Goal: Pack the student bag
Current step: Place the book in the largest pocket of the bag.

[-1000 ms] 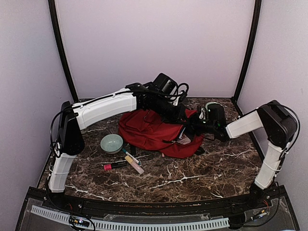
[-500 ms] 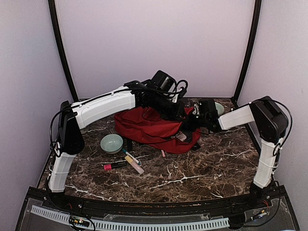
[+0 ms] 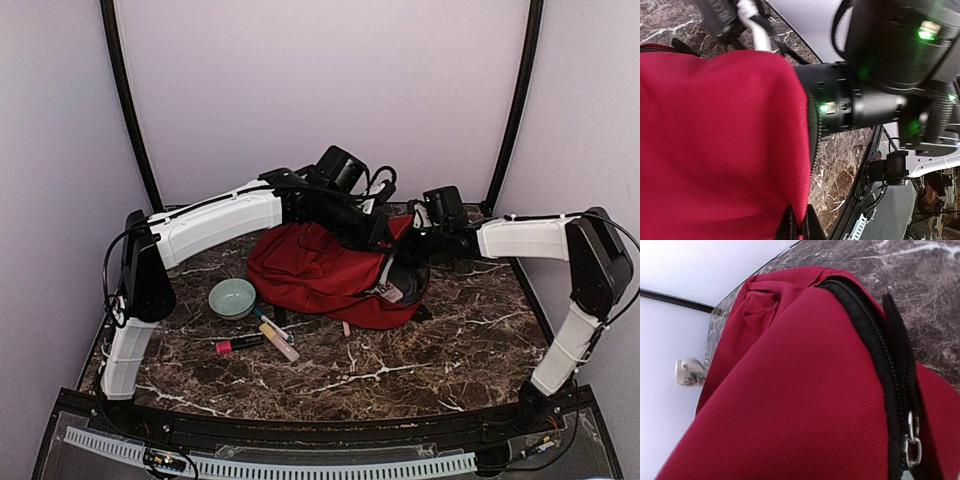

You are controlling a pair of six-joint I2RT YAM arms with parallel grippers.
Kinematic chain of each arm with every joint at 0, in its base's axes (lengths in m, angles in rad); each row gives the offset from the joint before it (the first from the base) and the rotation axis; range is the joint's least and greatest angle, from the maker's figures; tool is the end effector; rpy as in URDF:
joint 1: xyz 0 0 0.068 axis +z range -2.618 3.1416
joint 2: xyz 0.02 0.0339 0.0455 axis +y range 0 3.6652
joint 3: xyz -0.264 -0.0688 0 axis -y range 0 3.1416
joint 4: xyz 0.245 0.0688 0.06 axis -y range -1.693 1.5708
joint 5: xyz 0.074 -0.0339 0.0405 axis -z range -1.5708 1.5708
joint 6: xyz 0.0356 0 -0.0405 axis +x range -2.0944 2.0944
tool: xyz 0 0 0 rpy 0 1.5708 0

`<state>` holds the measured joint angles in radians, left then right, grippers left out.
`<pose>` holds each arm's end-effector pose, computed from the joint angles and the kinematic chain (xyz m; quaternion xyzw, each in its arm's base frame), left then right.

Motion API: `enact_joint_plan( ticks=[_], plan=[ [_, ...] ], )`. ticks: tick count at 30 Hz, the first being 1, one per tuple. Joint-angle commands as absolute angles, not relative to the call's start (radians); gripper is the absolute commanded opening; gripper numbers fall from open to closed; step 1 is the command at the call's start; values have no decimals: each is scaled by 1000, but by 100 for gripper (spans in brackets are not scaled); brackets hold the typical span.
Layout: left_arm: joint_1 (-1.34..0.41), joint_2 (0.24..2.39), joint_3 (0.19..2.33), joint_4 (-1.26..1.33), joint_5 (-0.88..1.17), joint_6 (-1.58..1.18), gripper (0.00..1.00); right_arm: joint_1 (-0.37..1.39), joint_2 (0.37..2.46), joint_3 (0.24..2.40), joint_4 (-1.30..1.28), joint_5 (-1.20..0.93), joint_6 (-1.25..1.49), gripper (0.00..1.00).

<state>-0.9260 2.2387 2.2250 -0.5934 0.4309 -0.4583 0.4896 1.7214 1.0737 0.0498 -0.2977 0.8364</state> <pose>0.2986 -0.4219 0.3167 0.2970 0.8191 -0.4348 0.2276 0.3309 0.1881 0.2137 0.0825 0.8731 0.3879 0.2837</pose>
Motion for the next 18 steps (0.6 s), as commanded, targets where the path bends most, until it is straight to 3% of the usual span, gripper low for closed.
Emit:
enact_joint_plan(
  ticks=[1, 3, 5, 18],
  plan=[
    [-942, 2204, 2246, -585, 453, -423, 0, 498, 1640, 1060, -23, -311, 791, 71],
    [-942, 2204, 2239, -594, 435, -418, 0, 499, 1607, 1050, -56, -308, 800, 86],
    [-940, 2204, 2234, -592, 418, -419, 0, 500, 1559, 1030, -82, -296, 812, 90],
    [-898, 2205, 2142, -477, 446, -462, 0, 509, 1233, 851, -269, -270, 885, 90]
  ],
)
